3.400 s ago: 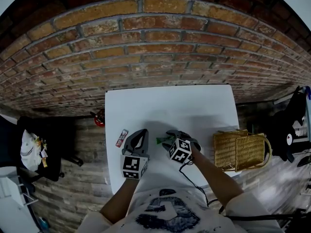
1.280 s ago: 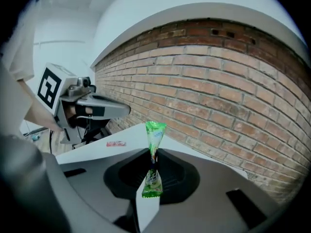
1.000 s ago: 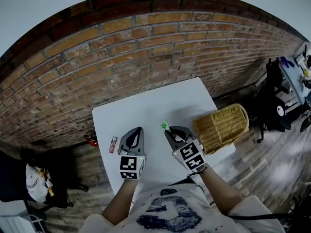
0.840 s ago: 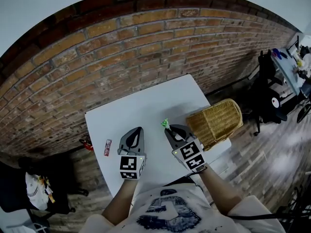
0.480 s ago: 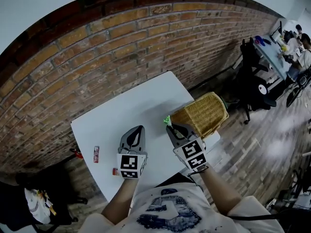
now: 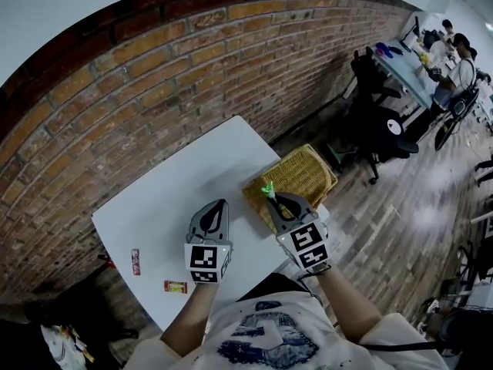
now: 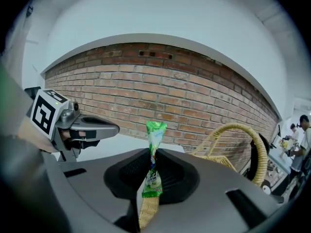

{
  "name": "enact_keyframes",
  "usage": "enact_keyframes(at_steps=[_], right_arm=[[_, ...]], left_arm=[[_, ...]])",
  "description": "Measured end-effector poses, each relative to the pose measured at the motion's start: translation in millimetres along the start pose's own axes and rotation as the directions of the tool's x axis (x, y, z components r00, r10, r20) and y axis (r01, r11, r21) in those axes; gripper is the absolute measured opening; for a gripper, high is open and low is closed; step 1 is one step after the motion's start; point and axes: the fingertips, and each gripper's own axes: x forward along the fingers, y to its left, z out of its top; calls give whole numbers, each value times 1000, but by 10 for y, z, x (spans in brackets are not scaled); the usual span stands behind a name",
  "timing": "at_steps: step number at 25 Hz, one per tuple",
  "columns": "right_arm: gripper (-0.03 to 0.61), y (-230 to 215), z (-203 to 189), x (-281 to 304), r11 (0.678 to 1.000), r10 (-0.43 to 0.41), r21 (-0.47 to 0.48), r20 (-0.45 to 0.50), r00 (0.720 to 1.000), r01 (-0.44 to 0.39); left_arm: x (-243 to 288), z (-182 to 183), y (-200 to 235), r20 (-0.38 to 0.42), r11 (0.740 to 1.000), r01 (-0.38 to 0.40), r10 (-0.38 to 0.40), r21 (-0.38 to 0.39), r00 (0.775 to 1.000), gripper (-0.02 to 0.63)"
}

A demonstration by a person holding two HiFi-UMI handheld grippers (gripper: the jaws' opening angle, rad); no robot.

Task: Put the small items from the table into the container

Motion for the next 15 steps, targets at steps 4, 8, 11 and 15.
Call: enact_keyframes(at_steps=[4, 8, 11, 15], right_arm=[[57, -246, -107, -57, 999, -48, 8, -35, 998, 48], [57, -384, -220, -71, 997, -74, 5, -65, 995, 75], [57, -449, -300, -62, 996, -87, 12, -88, 992, 88], [57, -521, -375, -36, 994, -112, 3, -127, 986, 113]], left_arm=[[182, -5, -173, -3, 999, 42, -42, -4, 999, 48], [316, -33, -297, -11, 997, 71, -72, -8, 997, 48], [400, -37, -372, -18, 996, 91, -91, -7, 996, 48], [487, -49, -438, -20, 994, 111, -111, -14, 994, 48]])
